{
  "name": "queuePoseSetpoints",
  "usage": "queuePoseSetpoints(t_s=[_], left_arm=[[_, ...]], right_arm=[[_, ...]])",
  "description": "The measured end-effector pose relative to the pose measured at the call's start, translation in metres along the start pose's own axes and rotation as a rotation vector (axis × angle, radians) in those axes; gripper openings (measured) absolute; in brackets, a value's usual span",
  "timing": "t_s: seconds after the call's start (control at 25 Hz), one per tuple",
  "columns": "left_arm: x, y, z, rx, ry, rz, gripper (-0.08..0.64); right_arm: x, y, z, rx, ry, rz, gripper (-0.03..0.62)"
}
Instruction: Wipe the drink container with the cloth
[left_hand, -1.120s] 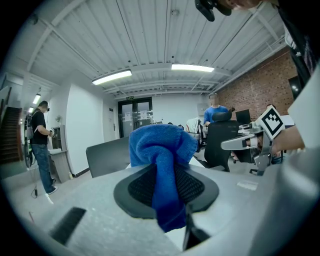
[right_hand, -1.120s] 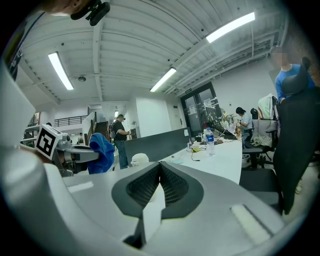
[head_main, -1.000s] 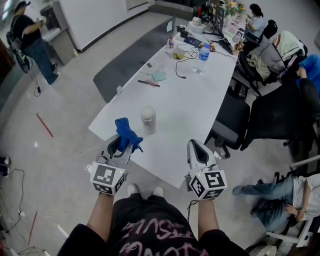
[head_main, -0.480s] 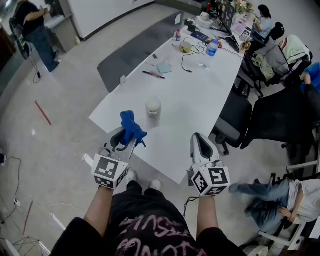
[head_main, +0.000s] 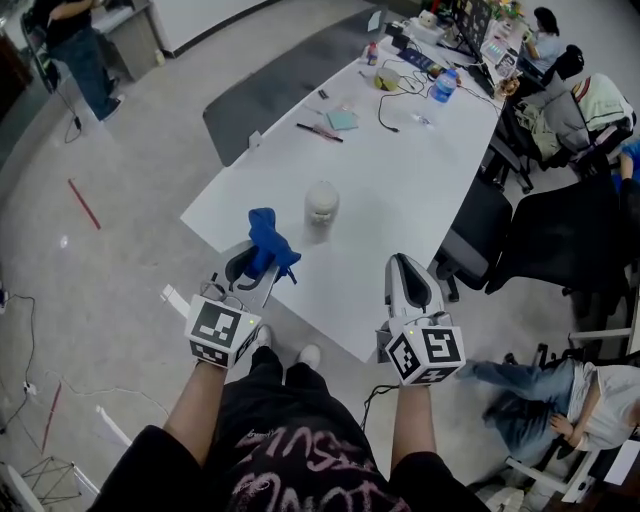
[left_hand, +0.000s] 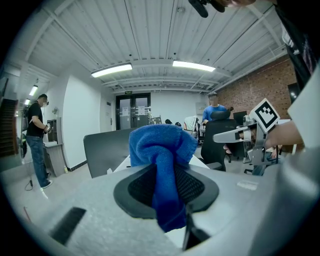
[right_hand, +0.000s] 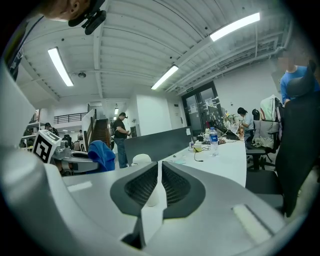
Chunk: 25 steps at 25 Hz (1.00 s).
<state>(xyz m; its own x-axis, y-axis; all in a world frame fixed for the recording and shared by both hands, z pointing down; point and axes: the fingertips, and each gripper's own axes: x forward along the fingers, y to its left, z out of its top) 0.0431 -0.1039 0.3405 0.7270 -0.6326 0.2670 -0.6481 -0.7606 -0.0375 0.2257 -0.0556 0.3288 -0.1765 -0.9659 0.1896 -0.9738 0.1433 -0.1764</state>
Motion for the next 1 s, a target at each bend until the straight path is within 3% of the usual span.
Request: queuePoseSetpoints(t_s=[0.4,0.64,1.0], left_arm=[[0.004,0.012,-0.013,-0.024,0.006,-0.011,0.092],[0.011,0.016,-0.021,0.004,0.023,-0.024,0.092],[0.028,0.027,-0.038,-0.040,0.035,-0.033,0.092]], right_arm=[[0.018,0.015,-0.011,-0.004,0.031,0.012,0.026],[0.031,0.019,-0.016,-0.001,0.051,0.017,0.026],[0.056,0.019,-0.029,0.000,0.090,0.025,0.028]])
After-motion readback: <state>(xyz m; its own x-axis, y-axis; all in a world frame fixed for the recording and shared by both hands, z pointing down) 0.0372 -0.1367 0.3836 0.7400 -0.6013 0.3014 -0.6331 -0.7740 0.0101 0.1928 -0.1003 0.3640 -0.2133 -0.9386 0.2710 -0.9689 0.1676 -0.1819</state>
